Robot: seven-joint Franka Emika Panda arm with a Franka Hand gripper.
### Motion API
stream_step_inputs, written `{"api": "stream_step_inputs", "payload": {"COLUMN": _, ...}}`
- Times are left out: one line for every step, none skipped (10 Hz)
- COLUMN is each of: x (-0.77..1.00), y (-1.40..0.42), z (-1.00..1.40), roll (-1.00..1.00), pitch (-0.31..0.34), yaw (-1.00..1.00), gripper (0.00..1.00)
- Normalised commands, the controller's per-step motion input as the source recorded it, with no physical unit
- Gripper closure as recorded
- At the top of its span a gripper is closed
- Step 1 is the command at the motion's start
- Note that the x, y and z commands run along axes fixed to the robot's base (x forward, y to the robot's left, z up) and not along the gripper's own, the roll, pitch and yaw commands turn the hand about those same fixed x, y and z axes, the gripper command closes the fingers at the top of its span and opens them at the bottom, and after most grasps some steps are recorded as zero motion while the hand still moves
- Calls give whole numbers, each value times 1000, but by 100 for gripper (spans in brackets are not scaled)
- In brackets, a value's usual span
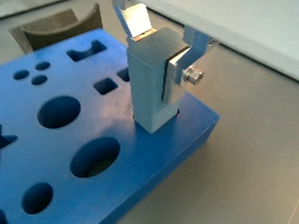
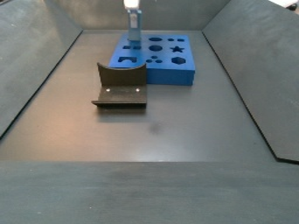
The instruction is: Insert the rectangle object.
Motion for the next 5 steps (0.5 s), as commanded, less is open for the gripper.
{"api": "stream_step_inputs", "payload": {"x": 140, "y": -151, "z": -563, "roll": 11, "pitch": 116, "yaw": -337, "gripper": 100}}
{"api": "stream_step_inputs", "payload": {"x": 46, "y": -83, "z": -591, "roll": 40, "pitch": 73, "yaw": -291, "gripper": 100}}
{"api": "stream_step_inputs", "payload": {"x": -89, "y": 0, "z": -226, "roll": -101, "pitch": 0, "yaw": -174, "gripper": 100}}
{"api": "stream_step_inputs", "payload": {"x": -51, "y": 0, "z": -89, "roll": -54, "pitch": -84, "yaw": 0, "gripper": 100}}
{"api": "stream_step_inputs", "payload": {"x": 0, "y": 0, "z": 0, "roll": 0, "pitch": 0, "yaw": 0, "gripper": 100}}
